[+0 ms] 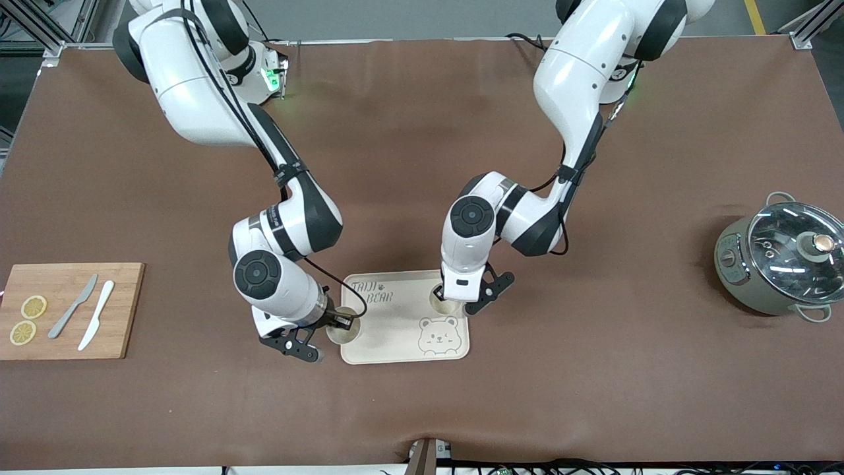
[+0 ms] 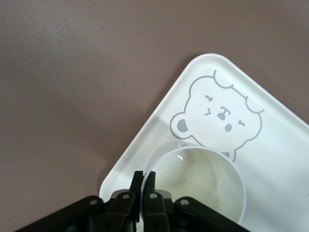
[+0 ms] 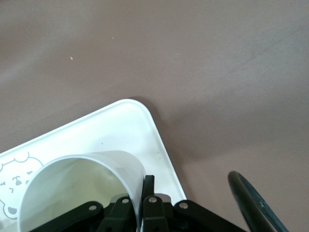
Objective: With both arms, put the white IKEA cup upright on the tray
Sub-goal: 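Lower both cups upright onto the tray and open both grippers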
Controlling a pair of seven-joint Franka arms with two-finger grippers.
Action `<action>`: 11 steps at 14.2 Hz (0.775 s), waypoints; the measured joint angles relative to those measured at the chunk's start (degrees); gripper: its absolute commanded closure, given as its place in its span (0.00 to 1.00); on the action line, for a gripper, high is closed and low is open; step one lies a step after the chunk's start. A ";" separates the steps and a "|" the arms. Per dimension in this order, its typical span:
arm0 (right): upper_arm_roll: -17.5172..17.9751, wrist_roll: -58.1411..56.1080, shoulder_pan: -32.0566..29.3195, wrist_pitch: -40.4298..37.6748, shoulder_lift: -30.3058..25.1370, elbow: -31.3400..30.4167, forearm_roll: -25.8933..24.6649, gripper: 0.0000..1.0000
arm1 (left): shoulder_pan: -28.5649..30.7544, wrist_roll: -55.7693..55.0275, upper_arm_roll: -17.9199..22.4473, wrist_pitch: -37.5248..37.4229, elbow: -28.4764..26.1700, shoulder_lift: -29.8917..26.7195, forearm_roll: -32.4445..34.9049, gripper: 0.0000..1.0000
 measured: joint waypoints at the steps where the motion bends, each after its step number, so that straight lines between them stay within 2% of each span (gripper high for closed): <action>1: 0.00 0.03 0.25 1.75 0.08 -1.13 -0.13 0.97 | -0.06 0.00 0.01 0.04 0.00 0.09 0.00 0.98; 2: -0.01 0.30 0.51 3.73 0.13 -2.40 -0.41 0.97 | -0.06 0.00 0.04 0.09 0.00 0.13 0.00 0.88; 4: -0.05 1.47 1.03 6.10 0.22 -4.36 -1.46 0.97 | -0.06 0.00 0.19 0.11 0.00 0.13 0.00 0.60; 6: -0.07 2.65 1.71 7.12 0.41 -5.20 -1.90 0.97 | -0.05 0.00 0.35 0.15 0.03 0.13 0.00 0.40; 7: -0.07 3.37 2.06 7.80 0.57 -5.42 -1.96 0.97 | -0.05 0.00 0.39 0.17 0.04 0.13 0.00 0.33; 9: -0.10 4.20 2.60 8.81 1.03 -5.73 -2.17 0.97 | -0.05 0.00 0.43 0.27 0.12 0.13 0.00 0.25; 11: -0.11 4.38 2.76 9.67 1.51 -5.94 -2.26 0.97 | -0.01 0.00 0.51 0.38 0.46 0.13 0.00 0.24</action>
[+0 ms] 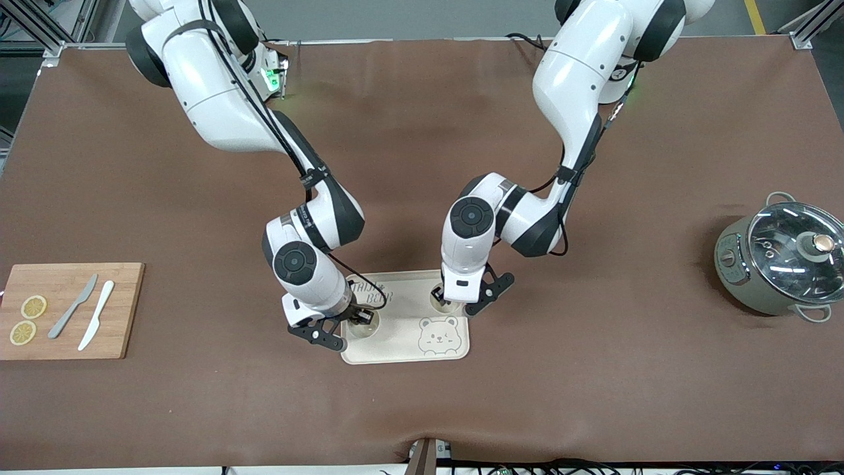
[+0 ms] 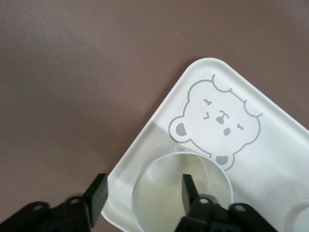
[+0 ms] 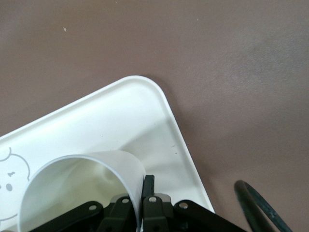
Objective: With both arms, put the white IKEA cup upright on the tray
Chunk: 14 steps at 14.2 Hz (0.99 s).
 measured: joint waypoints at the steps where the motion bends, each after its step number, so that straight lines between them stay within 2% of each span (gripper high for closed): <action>1: -0.01 0.02 0.00 0.51 0.11 -0.22 -0.01 0.97 | 0.04 0.00 0.04 0.01 0.32 -0.02 0.00 0.24; 3: -0.01 0.03 0.08 1.15 0.20 -0.61 -0.04 0.97 | 0.19 0.00 0.10 0.02 0.98 -0.39 0.00 0.24; 6: -0.01 0.08 0.14 1.63 0.21 -1.10 -0.04 0.97 | 0.55 0.00 0.20 0.01 1.24 -2.12 0.00 0.17; 7: -0.01 0.08 0.15 1.74 0.21 -1.19 -0.05 0.96 | 0.79 0.00 0.30 -0.01 1.25 -2.89 0.00 0.12; 8: -0.01 0.09 0.15 1.77 0.21 -1.22 -0.05 0.96 | 1.13 0.00 0.44 -0.12 1.26 -3.68 0.00 0.00; 9: -0.01 0.09 0.15 1.78 0.21 -1.24 -0.05 0.88 | 1.60 0.00 0.52 -0.43 1.27 -4.52 0.00 0.00; 11: -0.01 0.13 0.16 1.79 0.21 -1.25 -0.05 0.64 | 2.31 0.00 0.55 -1.59 1.25 -5.93 0.00 0.00; 13: -0.04 0.22 0.16 1.82 0.21 -1.25 -0.05 0.03 | 3.01 0.15 0.85 -2.97 1.22 -7.02 0.01 0.00; 14: -0.11 0.26 0.16 1.85 0.21 -1.25 -0.05 0.00 | 3.56 0.91 0.89 -3.73 1.21 -7.54 0.02 0.00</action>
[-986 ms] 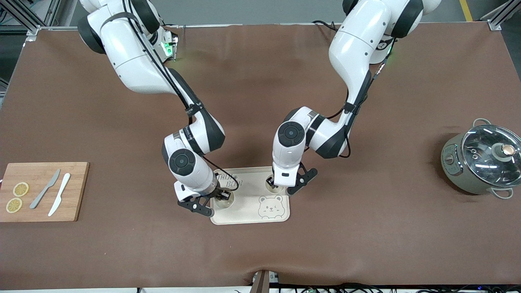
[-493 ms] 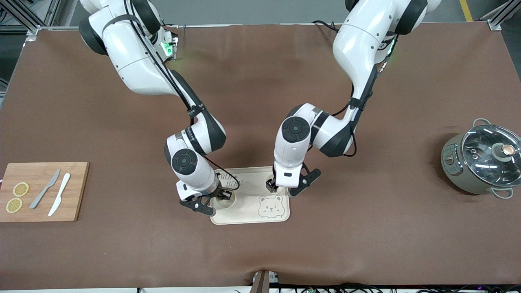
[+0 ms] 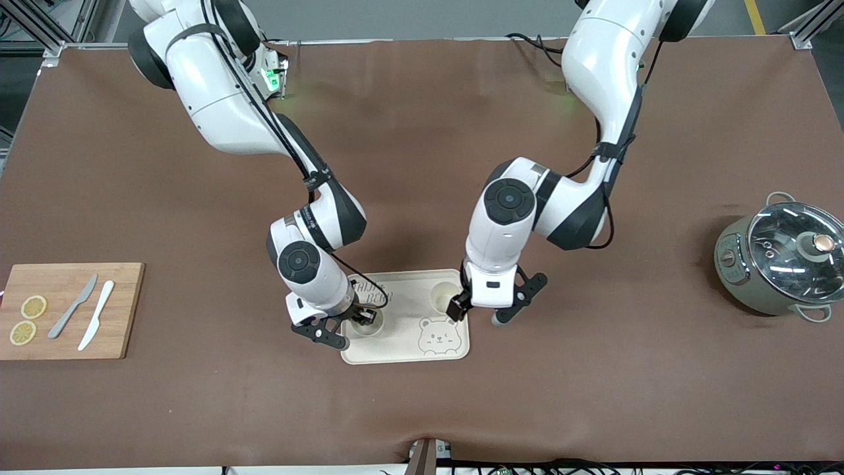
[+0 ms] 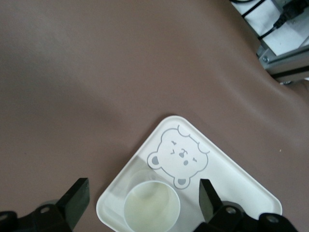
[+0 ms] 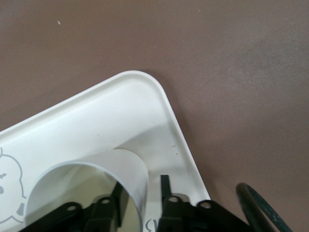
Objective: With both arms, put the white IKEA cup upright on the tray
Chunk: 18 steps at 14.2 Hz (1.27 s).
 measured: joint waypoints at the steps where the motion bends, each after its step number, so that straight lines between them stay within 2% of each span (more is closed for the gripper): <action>1: -0.12 0.02 -0.01 0.03 0.00 0.00 0.00 0.00 | 0.54 1.44 0.05 -0.95 0.00 -0.61 0.00 0.00; 9: -0.80 -3.62 -2.87 -2.06 -0.70 1.34 0.01 0.00 | 7.28 21.22 0.26 -15.49 -1.16 -9.47 0.00 0.00; 13: 0.09 -3.61 -2.63 -6.29 -2.42 1.95 0.24 0.00 | 10.63 30.13 0.26 -18.39 -5.28 -15.40 0.00 0.00; 18: 0.57 -2.61 -0.90 -11.77 -6.71 2.50 3.49 0.00 | 14.55 40.90 0.27 -20.75 -10.64 -22.34 0.00 0.00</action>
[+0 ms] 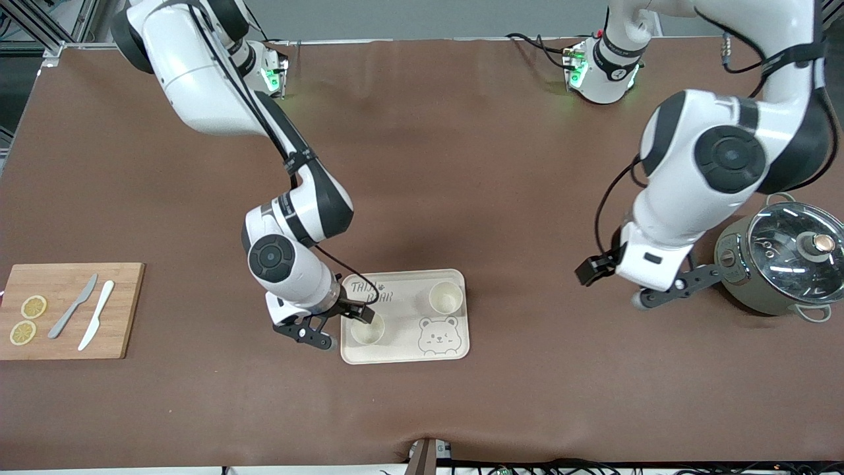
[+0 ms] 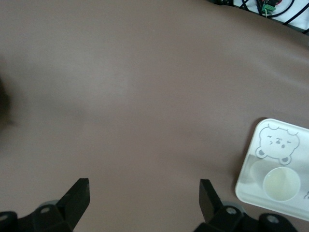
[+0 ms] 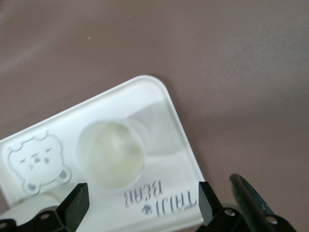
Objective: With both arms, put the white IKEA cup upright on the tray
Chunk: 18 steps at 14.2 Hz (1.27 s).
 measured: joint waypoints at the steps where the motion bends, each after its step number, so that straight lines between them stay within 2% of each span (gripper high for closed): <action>1: 0.02 0.19 0.23 -2.17 -1.34 0.14 0.30 0.00 | 1.11 2.52 0.00 -1.23 -0.51 -1.34 0.00 0.00; 7: -0.30 -1.23 -0.88 -20.08 -13.69 1.91 0.66 0.00 | 8.90 16.84 -0.02 -7.66 -1.54 -8.41 -0.02 0.00; 13: -1.01 -7.37 -1.99 -39.60 -28.90 1.86 0.60 0.00 | 12.45 25.24 -0.01 -12.17 -1.78 -13.00 -0.02 0.00; 15: -1.31 -11.74 -4.22 -43.50 -34.19 0.00 0.30 0.00 | 13.32 27.28 -0.01 -13.66 -1.83 -14.62 -0.03 0.00; 18: -1.65 -22.44 -11.11 -43.69 -42.25 -8.36 -0.83 0.00 | 13.53 28.22 -0.03 -15.69 -2.37 -17.33 -0.03 0.00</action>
